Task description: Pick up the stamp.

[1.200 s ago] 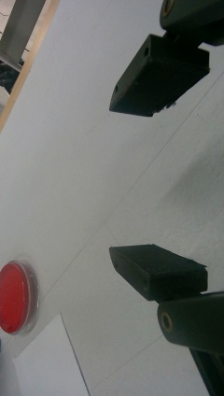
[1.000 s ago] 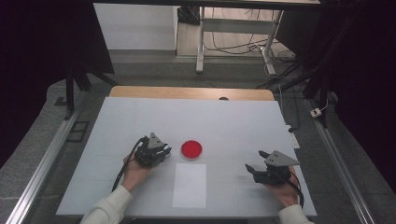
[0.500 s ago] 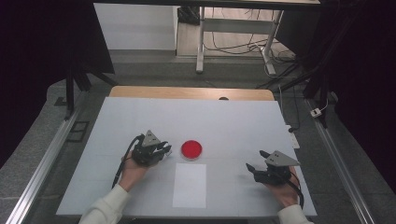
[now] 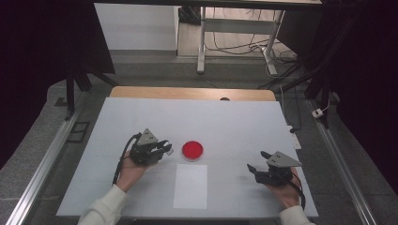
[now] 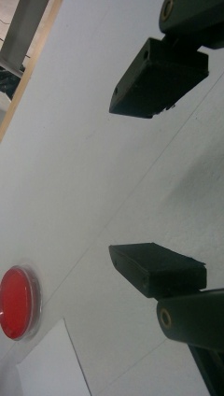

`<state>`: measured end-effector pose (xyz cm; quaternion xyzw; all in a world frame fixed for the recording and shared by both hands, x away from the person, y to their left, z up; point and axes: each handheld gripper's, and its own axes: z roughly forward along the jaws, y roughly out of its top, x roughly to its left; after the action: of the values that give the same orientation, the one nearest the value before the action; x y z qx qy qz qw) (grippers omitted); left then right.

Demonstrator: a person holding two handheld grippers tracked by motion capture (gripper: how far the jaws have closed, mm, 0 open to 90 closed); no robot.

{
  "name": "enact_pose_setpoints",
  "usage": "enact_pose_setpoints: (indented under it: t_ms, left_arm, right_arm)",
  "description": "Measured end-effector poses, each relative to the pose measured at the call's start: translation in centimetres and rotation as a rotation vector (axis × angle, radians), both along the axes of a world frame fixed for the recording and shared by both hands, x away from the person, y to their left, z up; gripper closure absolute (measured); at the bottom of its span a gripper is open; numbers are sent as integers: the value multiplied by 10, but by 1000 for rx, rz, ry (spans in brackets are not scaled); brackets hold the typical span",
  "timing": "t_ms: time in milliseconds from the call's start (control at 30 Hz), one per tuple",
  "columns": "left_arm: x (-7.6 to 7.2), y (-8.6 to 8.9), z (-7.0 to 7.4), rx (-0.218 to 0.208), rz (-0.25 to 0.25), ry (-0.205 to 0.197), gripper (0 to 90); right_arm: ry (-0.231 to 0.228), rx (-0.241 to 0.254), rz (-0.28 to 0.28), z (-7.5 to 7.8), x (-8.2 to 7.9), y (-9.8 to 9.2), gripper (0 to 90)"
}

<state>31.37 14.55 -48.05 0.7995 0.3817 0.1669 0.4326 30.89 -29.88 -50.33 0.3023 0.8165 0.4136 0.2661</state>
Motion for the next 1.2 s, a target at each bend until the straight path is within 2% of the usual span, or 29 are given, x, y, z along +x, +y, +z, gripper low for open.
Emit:
enact_pose_setpoints:
  t_ms: [200,667,1200]
  left_arm:
    - [-2,2,6,-22,-5,-10,753]
    - [-8,1,20,-77,-55,-30,753]
    - [-12,-17,27,-91,-121,-45,754]
  right_arm:
    - [-2,5,1,0,0,0,266]
    - [-1,-5,3,0,0,1,267]
    - [-1,-6,3,-1,0,2,268]
